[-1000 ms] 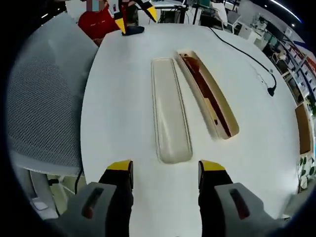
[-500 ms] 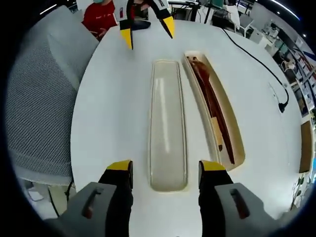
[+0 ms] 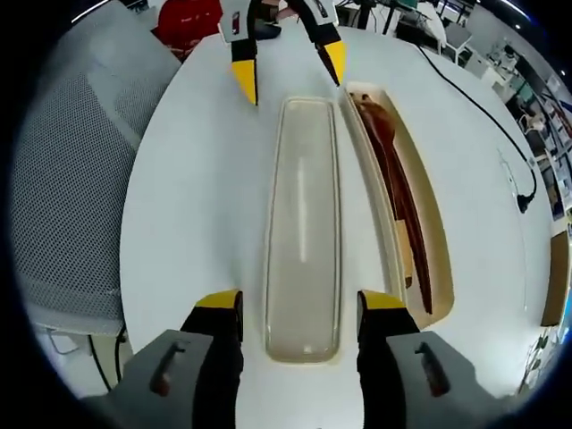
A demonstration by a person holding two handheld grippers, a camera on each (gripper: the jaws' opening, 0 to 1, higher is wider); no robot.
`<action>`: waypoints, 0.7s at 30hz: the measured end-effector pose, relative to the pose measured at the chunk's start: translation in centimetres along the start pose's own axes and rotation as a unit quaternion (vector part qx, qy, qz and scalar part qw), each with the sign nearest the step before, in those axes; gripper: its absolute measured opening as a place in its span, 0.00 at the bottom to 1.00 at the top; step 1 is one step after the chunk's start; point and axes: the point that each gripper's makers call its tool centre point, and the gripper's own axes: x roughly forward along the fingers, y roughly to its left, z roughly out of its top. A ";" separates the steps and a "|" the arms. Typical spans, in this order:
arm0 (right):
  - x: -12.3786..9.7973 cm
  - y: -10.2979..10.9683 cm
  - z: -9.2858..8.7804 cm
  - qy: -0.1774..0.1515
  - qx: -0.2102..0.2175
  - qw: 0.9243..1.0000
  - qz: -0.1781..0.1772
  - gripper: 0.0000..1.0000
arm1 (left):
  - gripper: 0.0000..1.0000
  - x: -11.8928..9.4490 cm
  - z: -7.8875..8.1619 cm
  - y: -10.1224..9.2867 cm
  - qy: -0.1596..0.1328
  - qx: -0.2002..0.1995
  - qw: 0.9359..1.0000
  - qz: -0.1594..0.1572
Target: Arrange the utensils inside the cutlery case until each visible utensil rests in its matching compartment.
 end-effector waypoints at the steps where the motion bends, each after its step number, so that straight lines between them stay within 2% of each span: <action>1: 0.0 -0.1 0.0 0.000 -0.002 1.000 0.000 0.49 | 0.54 0.1 0.1 0.0 0.001 0.002 1.000 -0.001; 12: 0.2 -0.3 0.2 -0.007 0.004 1.000 0.017 0.50 | 0.53 0.6 0.4 -0.2 0.010 0.018 1.000 -0.013; 16: 0.2 -0.3 0.4 -0.009 0.002 1.000 0.017 0.49 | 0.49 0.6 1.2 -0.3 -0.008 -0.006 1.000 -0.014; 18: 0.3 0.0 0.6 -0.009 -0.009 1.000 0.021 0.44 | 0.50 0.5 1.5 -0.3 -0.012 0.002 1.000 -0.010; 21: 0.4 0.3 1.0 -0.003 -0.026 0.999 0.027 0.36 | 0.50 1.0 0.9 -0.9 0.002 0.006 1.000 -0.022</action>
